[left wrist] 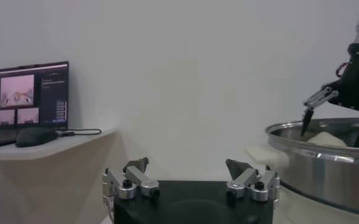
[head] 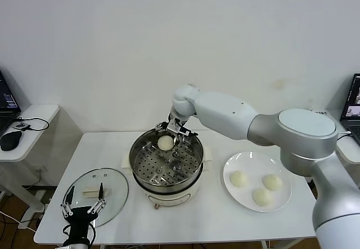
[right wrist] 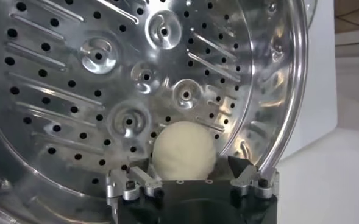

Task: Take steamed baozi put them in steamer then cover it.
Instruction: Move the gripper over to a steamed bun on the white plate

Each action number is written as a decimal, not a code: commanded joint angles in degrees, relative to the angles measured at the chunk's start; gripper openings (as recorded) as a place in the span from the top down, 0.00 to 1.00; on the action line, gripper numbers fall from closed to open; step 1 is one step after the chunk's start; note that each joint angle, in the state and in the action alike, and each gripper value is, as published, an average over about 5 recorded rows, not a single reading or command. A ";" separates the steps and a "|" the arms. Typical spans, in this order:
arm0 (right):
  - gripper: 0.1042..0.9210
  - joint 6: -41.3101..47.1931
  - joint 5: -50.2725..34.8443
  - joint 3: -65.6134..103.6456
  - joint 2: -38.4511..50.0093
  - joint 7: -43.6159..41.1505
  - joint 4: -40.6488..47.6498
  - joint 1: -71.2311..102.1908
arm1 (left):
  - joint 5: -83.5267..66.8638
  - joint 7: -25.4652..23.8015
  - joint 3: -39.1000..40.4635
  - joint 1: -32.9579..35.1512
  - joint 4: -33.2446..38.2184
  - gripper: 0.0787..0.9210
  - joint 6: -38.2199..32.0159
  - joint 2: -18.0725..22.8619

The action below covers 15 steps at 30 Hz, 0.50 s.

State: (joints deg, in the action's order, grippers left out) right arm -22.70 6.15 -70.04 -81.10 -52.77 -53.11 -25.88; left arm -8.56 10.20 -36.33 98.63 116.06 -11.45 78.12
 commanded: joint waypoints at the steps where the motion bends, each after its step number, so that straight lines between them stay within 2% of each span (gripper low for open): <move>1: 0.12 6.61 -8.47 -0.01 3.08 -2.36 -5.88 -3.94 | 0.06 0.00 0.27 -0.06 0.12 0.12 0.11 -0.05; 4: 0.12 19.61 -15.92 -0.69 9.05 -6.10 -15.17 -8.86 | 0.17 -0.05 0.58 -0.25 0.28 0.12 0.27 -0.20; 8: 0.12 35.74 -20.85 -1.03 18.44 -7.75 -24.25 -14.51 | 0.13 -0.03 0.60 -0.45 0.30 0.12 0.37 -0.58; 11: 0.12 41.96 -24.09 -2.22 26.02 -7.95 -29.71 -17.92 | -0.04 0.05 0.43 -0.54 0.34 0.12 0.39 -1.01; 15: 0.12 45.75 -25.80 -4.31 33.81 -7.85 -35.83 -20.12 | -0.49 0.05 -0.14 -0.56 0.45 0.12 0.58 -1.94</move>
State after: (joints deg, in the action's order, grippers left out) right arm 9.27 -12.00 -73.23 -58.54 -58.46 -77.97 -39.64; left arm -9.05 10.24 -36.46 98.07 116.46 -10.82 76.45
